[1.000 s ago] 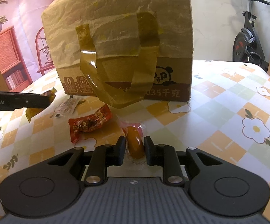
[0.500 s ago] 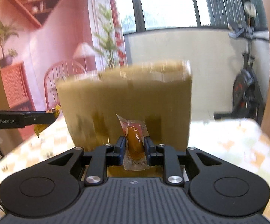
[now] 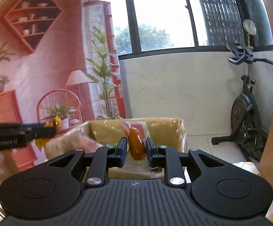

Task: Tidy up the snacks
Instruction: 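Carry both packets over the box and open both tools to drop them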

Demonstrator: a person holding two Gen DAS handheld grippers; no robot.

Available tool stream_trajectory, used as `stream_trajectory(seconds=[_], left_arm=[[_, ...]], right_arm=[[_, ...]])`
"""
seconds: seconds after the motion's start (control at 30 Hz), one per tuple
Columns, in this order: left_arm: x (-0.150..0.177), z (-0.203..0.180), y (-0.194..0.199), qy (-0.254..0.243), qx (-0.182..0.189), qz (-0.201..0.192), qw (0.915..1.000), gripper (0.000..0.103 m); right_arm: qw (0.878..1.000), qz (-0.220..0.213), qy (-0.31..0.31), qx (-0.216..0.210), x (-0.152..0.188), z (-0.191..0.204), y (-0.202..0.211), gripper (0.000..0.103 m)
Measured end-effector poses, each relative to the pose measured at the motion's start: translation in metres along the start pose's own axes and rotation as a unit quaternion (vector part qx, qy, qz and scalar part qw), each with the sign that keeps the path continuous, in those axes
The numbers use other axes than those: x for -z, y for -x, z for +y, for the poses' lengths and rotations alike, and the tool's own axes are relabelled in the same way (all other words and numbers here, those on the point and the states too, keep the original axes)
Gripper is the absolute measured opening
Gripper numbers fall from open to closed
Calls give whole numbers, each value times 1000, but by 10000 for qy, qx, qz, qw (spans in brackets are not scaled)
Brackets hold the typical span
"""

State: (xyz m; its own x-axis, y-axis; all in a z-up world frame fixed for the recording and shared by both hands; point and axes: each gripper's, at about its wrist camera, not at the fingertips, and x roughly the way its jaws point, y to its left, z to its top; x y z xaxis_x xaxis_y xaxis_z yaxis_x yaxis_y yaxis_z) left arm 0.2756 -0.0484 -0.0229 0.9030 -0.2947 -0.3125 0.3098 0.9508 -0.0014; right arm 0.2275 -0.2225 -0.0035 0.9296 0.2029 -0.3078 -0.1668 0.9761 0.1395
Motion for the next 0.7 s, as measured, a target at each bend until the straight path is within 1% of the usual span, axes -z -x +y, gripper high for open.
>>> stream_trajectory(seconds=[0.1,0.23,0.43,0.63,0.7], left_arm=[[-4,-1,-16,47,47,103,9999,34],[-1,0,-30,33,80,251,9996,34],[1,2,-52,18,159,480,9987,34],[4,2,-69,32,271,715,9971,35],[5,1,-74,11,292,796,9964,37]], right_arm=[[10000,77,-48,37,-12,-5,-13,23],[9997,213,-83,41,-17,-8,-32,23],[9990,427,-104,71,-12,-12,-57,23],[9983,559,-141,131,-6,-19,-70,24],[9980,592,-113,208,-4,-20,-74,24]])
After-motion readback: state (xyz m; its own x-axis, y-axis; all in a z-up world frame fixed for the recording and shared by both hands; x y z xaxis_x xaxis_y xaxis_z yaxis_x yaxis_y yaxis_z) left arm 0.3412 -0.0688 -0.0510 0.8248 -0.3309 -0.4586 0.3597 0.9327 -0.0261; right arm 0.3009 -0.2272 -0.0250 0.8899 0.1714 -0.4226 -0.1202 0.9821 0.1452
